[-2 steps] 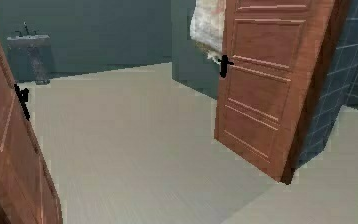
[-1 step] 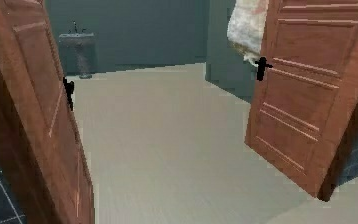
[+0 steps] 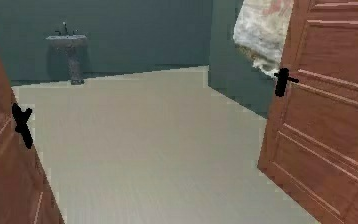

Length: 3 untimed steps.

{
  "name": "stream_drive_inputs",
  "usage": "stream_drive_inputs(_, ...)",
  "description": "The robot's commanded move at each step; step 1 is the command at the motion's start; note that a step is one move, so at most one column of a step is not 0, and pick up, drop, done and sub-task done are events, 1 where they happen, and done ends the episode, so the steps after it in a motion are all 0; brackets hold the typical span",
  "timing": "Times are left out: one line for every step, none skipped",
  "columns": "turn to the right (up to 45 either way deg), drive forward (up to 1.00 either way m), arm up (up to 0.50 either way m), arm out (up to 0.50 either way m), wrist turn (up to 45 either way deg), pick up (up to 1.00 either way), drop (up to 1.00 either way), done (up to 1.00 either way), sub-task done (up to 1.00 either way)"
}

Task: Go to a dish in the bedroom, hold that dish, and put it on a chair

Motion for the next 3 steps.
stream_drive_inputs(0.0, 1.0, 0.0, 0.0, 0.0, 0.0, 0.0, 0.0, 0.0)
stream_drive_inputs(0.0, 1.0, 0.0, 0.0, 0.0, 0.0, 0.0, 0.0, 0.0)
stream_drive_inputs(0.0, 1.0, 0.0, 0.0, 0.0, 0.0, 0.0, 0.0, 0.0)
